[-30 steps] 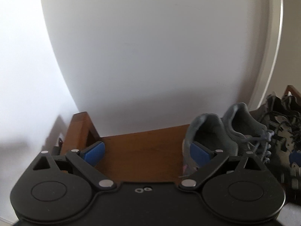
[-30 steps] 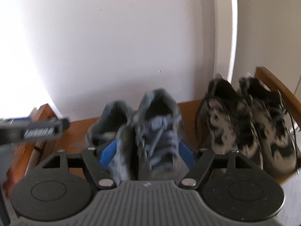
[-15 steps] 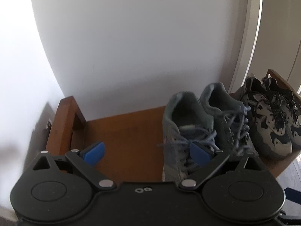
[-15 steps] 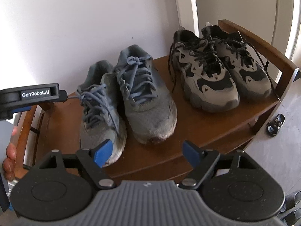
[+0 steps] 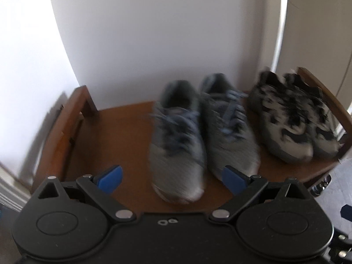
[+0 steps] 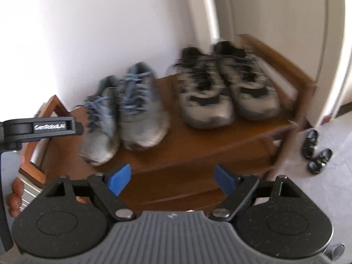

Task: Organize scattered shoes

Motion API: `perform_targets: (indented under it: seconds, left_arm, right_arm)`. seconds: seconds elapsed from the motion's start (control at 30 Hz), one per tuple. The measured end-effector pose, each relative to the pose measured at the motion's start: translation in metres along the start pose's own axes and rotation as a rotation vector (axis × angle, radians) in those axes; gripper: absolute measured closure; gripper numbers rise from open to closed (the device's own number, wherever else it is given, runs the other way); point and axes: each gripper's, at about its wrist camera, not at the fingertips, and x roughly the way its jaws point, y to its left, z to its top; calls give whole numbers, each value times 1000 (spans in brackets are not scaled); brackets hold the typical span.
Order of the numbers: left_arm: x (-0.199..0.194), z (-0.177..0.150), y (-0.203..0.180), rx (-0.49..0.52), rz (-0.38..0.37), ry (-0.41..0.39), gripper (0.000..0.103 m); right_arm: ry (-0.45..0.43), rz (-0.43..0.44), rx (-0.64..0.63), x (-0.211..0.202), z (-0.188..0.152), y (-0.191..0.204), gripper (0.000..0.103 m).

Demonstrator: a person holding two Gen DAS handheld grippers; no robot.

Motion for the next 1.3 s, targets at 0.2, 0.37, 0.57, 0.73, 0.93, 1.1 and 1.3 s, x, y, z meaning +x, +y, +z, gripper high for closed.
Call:
perform_targets:
  seconds: [0.2,0.37,0.57,0.73,0.93,1.1,1.3]
  left_arm:
    - [-28,-20,-39,11,-7,2,4]
    - [-47,-34,-51,27,8,10,1]
    - [-55,-44,-51,34,-5,33,1]
    - [-62,-58,-42,36,-37,61,1]
    - [-77,-86,-8,18,-63,100,1]
    - [-76,-107,20,-8,-75,155,1]
    - [-80,-119,35,6,-99,161,1]
  right_arm:
    - [2,-11,10,-30,-15,-45,17]
    - [23,10,19,-43,-24,-59,17]
    - [19,11,12,-55,-36,-59,17]
    - [32,-24,13,-60,-49,-50,17]
    - [60,-33,-40,-61,-56,-12,17]
    - [80,-48,-75,-64,-63,25,17]
    - [105,-85,-87,-67,-73,49,17]
